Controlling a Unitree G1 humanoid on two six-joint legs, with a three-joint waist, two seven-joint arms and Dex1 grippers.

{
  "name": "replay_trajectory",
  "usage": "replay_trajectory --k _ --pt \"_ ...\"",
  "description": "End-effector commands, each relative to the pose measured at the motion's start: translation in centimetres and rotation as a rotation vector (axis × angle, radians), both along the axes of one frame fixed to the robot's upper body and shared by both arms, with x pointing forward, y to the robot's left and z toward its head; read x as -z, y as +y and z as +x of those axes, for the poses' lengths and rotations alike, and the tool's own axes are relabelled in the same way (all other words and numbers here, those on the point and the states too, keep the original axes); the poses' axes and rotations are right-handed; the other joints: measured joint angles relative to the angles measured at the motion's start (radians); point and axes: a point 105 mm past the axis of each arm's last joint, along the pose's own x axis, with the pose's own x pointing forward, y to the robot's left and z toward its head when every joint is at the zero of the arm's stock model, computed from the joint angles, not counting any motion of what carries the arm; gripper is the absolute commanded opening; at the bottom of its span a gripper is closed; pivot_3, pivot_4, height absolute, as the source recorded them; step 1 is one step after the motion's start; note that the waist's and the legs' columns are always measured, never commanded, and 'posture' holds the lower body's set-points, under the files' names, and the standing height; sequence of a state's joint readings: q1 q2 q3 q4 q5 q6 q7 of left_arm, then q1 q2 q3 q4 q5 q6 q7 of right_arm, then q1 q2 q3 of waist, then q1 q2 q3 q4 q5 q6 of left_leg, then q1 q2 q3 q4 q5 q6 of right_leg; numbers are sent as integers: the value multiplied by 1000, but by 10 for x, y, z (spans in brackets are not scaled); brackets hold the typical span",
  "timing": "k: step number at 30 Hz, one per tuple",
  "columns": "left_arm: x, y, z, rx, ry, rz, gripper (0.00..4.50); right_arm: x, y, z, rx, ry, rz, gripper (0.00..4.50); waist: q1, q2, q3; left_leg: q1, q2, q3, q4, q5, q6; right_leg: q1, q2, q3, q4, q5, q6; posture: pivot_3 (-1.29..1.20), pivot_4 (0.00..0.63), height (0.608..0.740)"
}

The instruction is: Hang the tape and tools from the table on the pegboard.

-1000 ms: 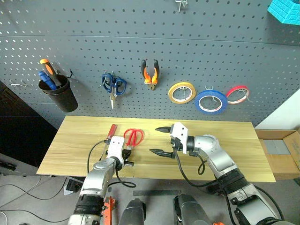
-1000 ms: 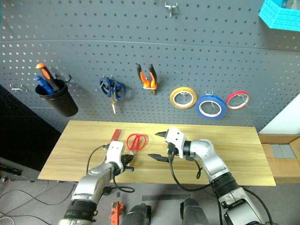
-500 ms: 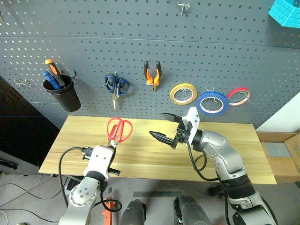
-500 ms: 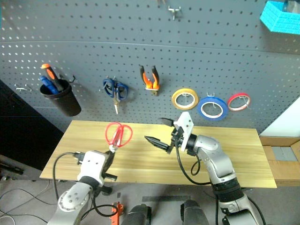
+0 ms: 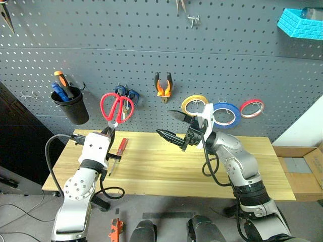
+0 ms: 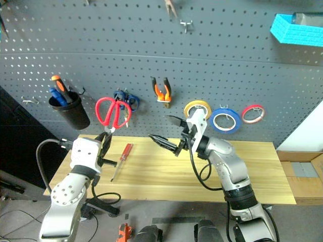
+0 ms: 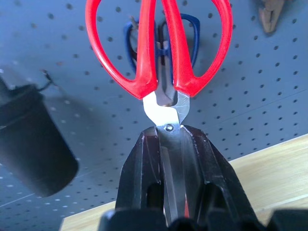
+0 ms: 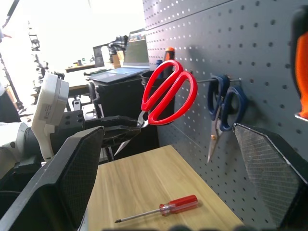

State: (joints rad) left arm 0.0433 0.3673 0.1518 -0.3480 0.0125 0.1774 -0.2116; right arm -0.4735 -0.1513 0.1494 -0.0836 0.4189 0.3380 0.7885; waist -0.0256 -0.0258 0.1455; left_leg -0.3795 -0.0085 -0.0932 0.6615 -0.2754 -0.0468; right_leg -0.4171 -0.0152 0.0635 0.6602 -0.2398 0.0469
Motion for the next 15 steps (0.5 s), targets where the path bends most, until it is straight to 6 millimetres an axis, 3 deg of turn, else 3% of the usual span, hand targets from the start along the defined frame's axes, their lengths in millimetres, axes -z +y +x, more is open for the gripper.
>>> replay_trajectory --k 1,15 --pt "-10 4 5 14 -23 -48 242 -14 -3 -1 11 -52 24 4500 -1 0 -1 0 0 0 0 0 0 0 0 0 0 0 0 40 68 740" --pt "5 -2 27 56 81 -126 242 -12 -3 -6 32 -48 16 4500 -3 0 -12 1 0 0 0 0 0 0 0 0 2 0 0 14 60 740"
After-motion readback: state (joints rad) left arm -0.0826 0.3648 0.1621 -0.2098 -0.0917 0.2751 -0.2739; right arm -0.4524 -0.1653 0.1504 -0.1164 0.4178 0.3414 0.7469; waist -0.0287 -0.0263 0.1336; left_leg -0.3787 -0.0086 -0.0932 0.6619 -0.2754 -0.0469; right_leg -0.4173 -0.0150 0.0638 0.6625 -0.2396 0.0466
